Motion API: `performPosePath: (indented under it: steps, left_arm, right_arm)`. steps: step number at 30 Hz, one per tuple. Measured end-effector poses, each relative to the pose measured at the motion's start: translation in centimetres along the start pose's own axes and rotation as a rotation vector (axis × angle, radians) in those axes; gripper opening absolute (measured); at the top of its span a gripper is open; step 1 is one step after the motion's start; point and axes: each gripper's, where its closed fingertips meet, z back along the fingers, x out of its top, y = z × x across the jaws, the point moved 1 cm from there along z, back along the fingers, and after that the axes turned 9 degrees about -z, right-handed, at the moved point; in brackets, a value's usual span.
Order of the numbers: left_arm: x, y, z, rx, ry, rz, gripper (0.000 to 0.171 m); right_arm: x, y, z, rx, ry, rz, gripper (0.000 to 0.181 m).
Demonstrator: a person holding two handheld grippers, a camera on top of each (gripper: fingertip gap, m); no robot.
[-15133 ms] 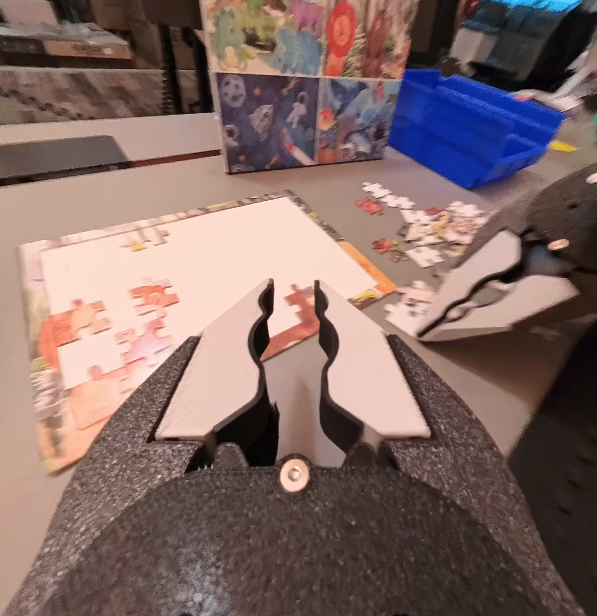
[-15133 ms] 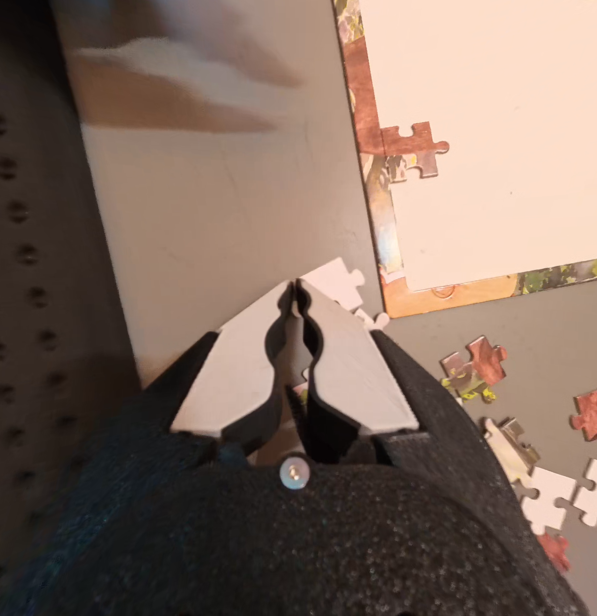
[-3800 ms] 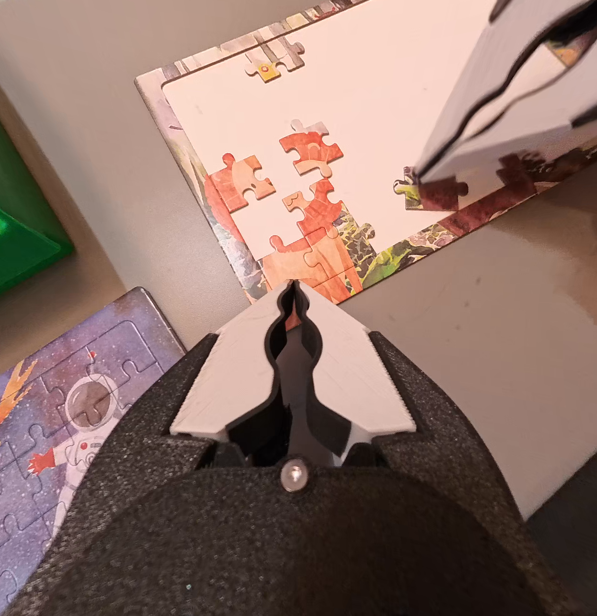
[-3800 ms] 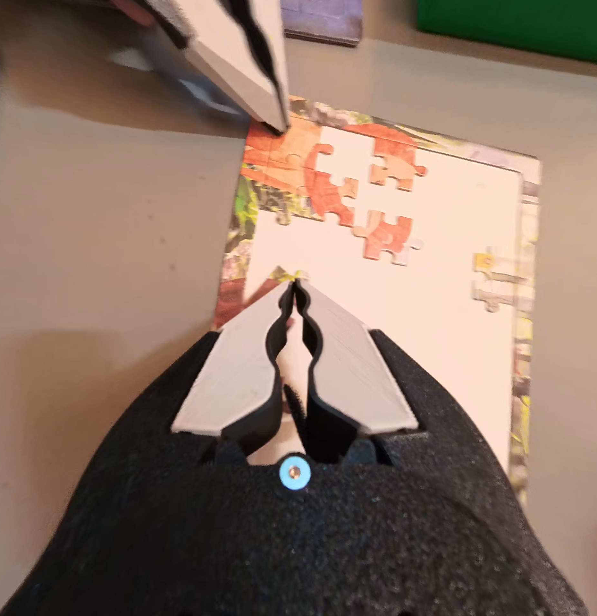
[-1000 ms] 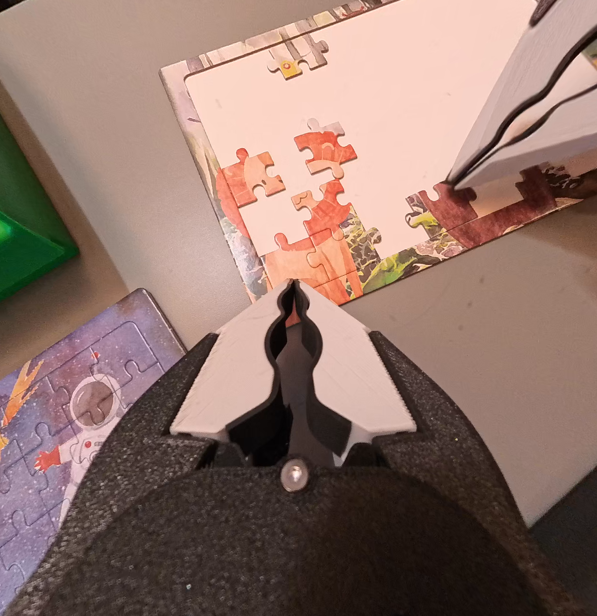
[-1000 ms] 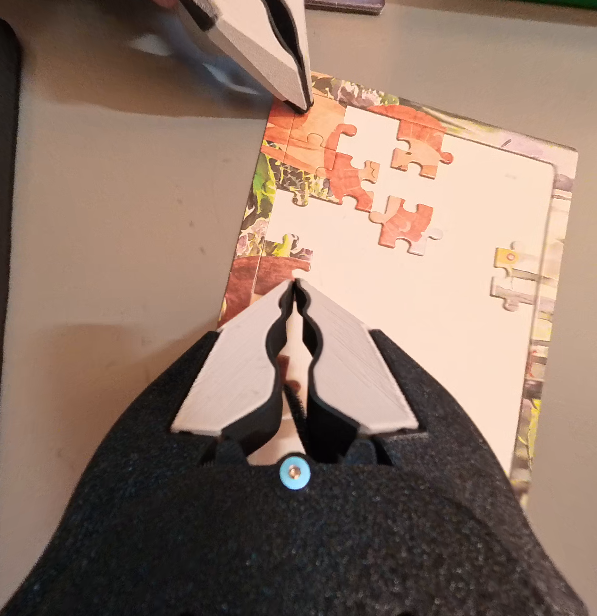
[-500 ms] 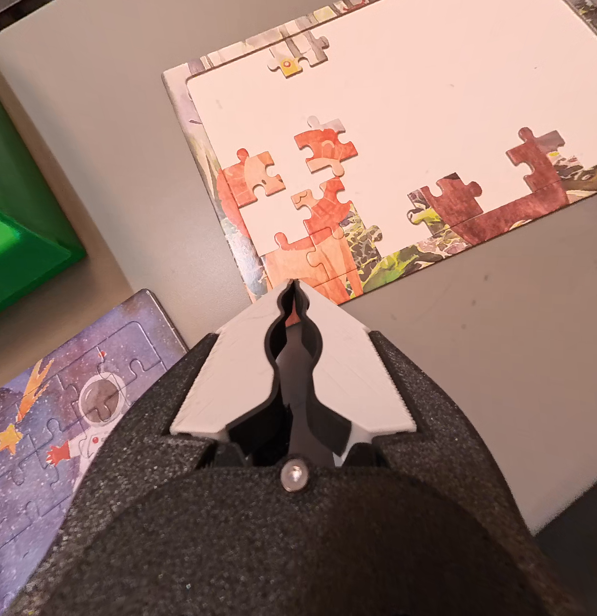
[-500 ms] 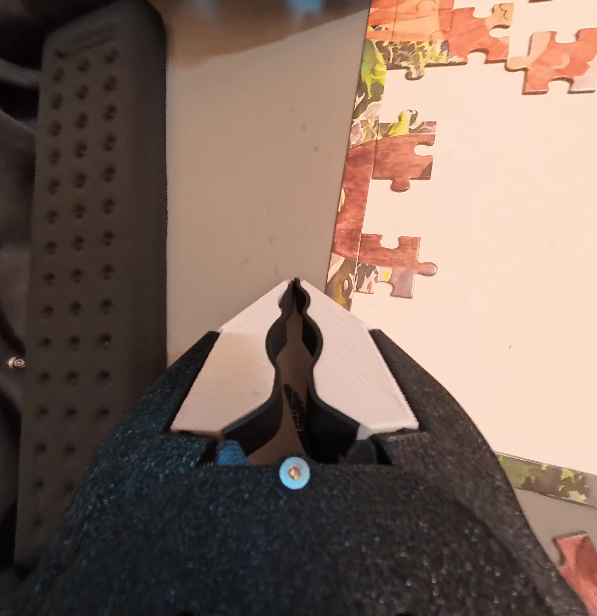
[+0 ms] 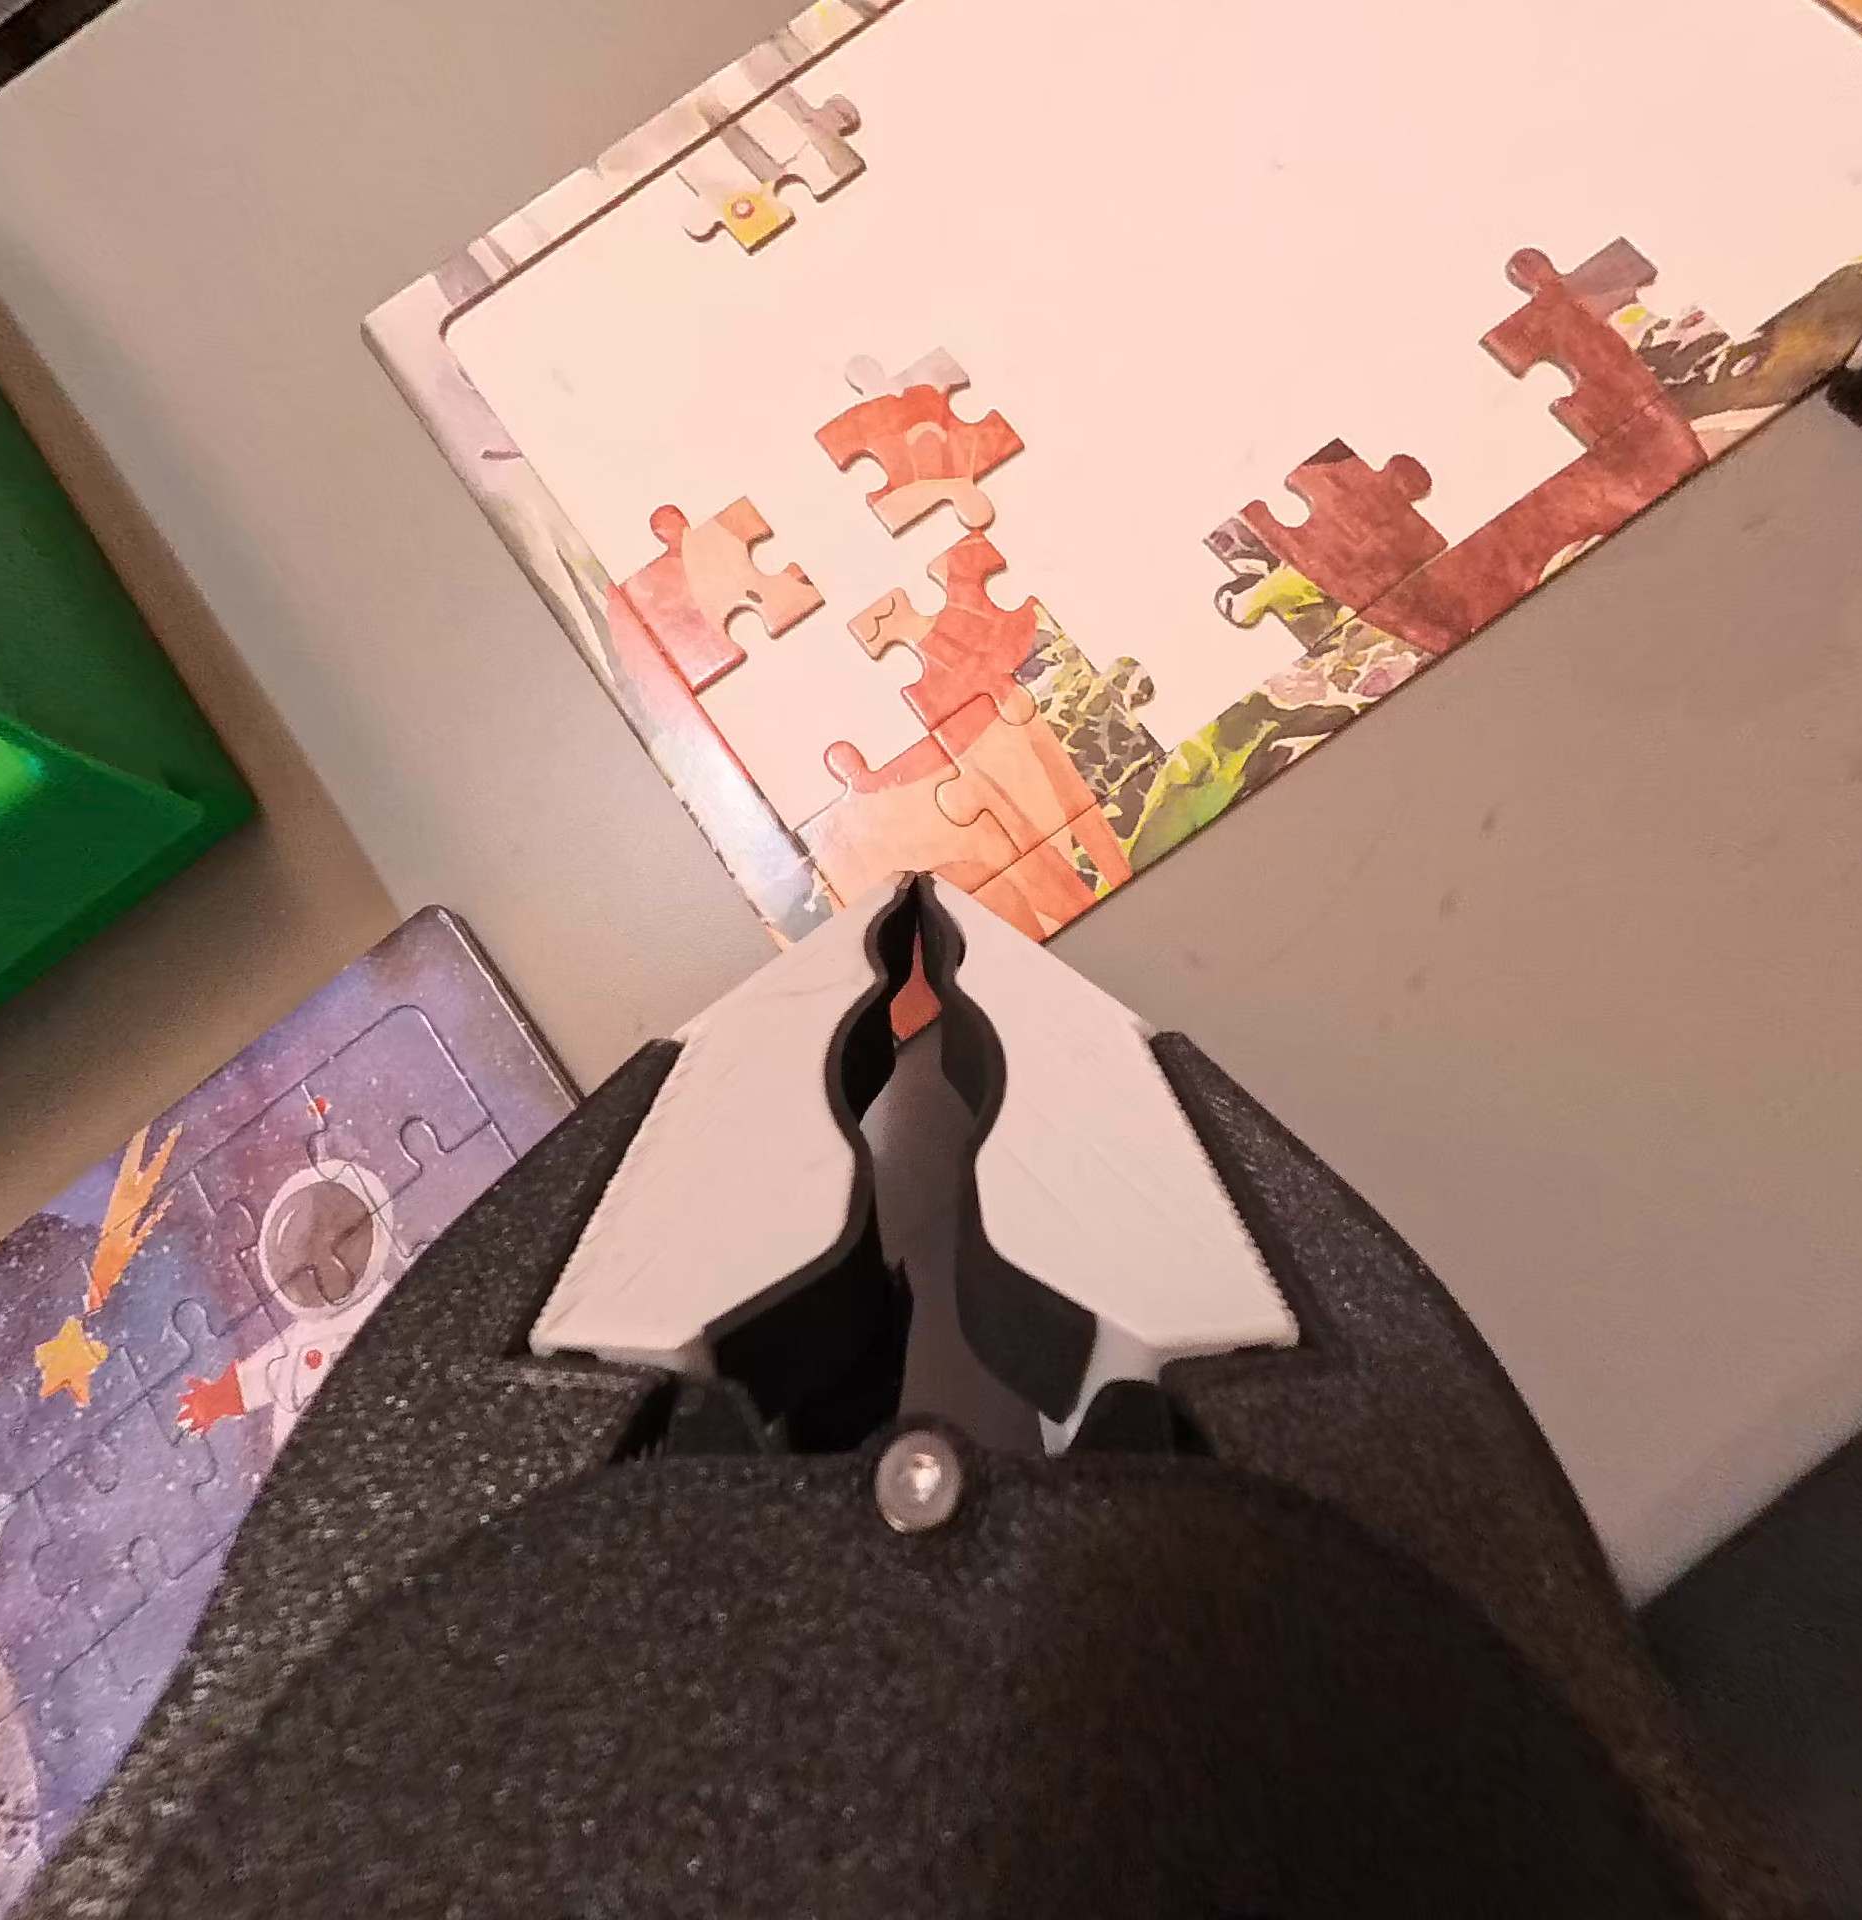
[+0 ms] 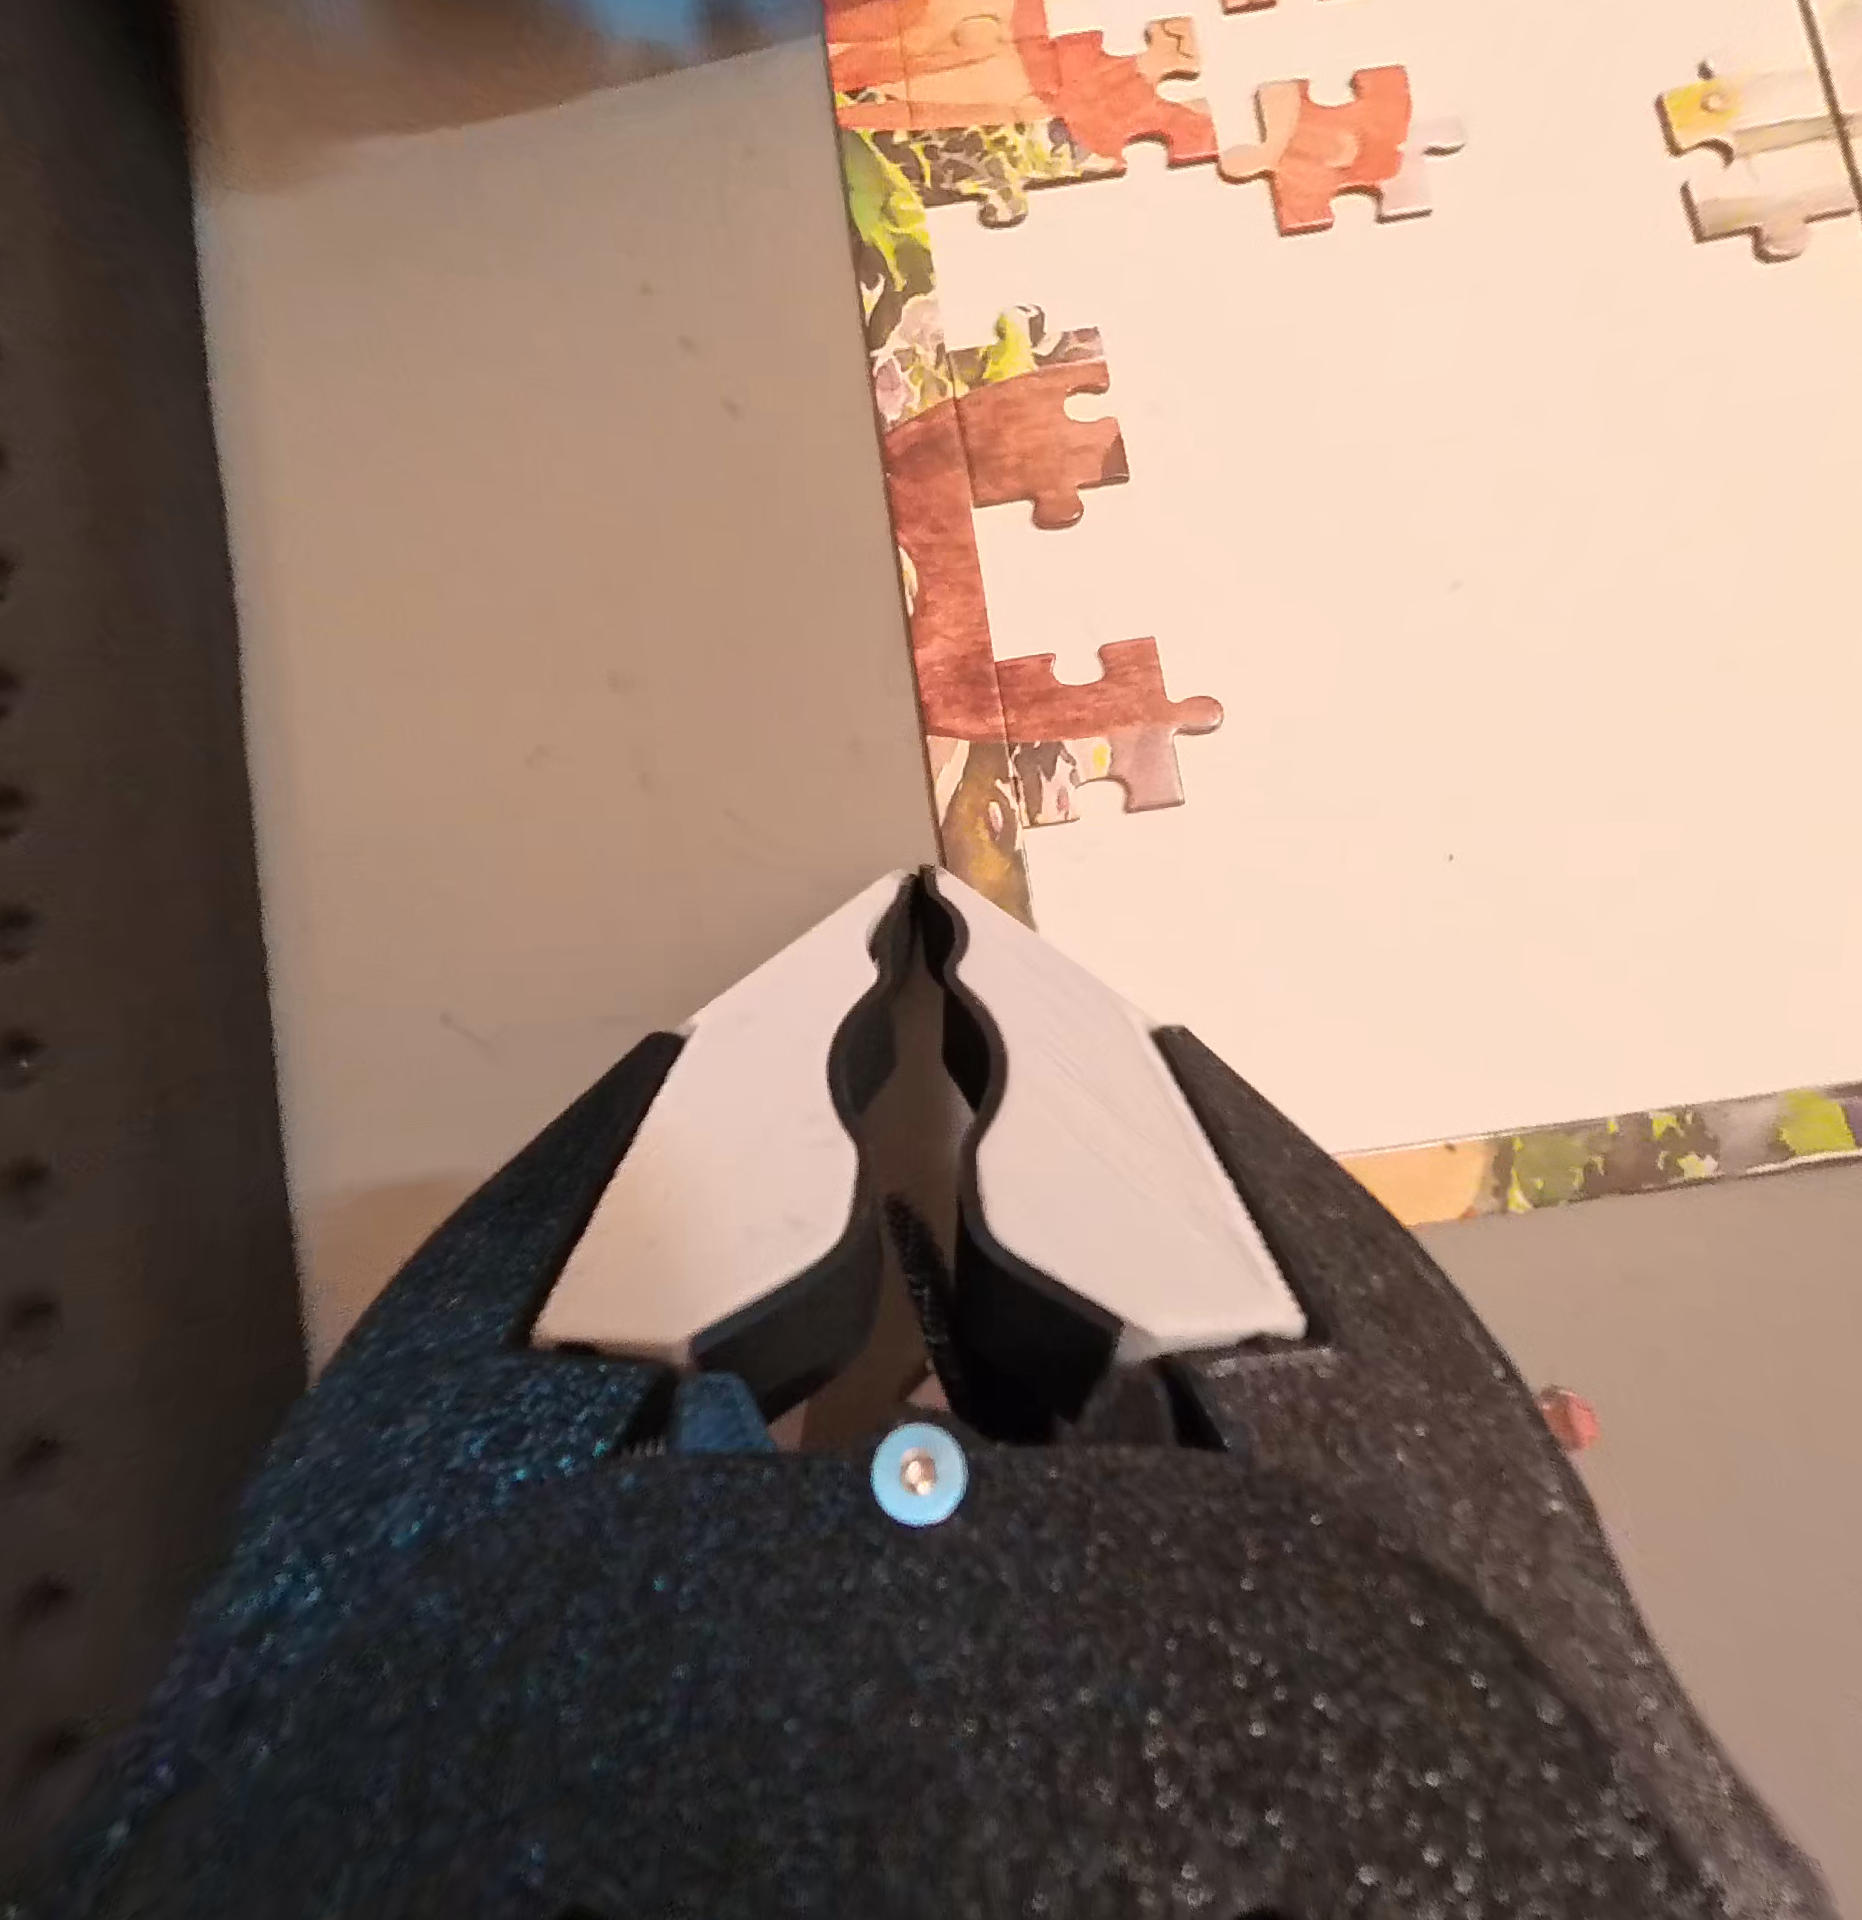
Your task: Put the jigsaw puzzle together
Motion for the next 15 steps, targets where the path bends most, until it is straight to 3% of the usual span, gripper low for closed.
performPosePath:
  steps: [10,12,15]
  left_arm:
    - [0.5,-0.1,-0.3,0.025,0.005,0.013,0.000]
    - [0.8,-0.1,-0.1,0.040,0.004,0.025,0.004]
    - [2.5,-0.3,1.4,0.078,-0.050,0.052,0.017]
  right_arm:
    - [0.0,-1.2,0.4,-0.062,-0.008,-0.005,0.000]
    - [0.3,-1.7,2.2,-0.109,-0.052,0.001,0.000]
    - [0.3,-2.3,7.7,-0.180,-0.225,-0.097,0.000]
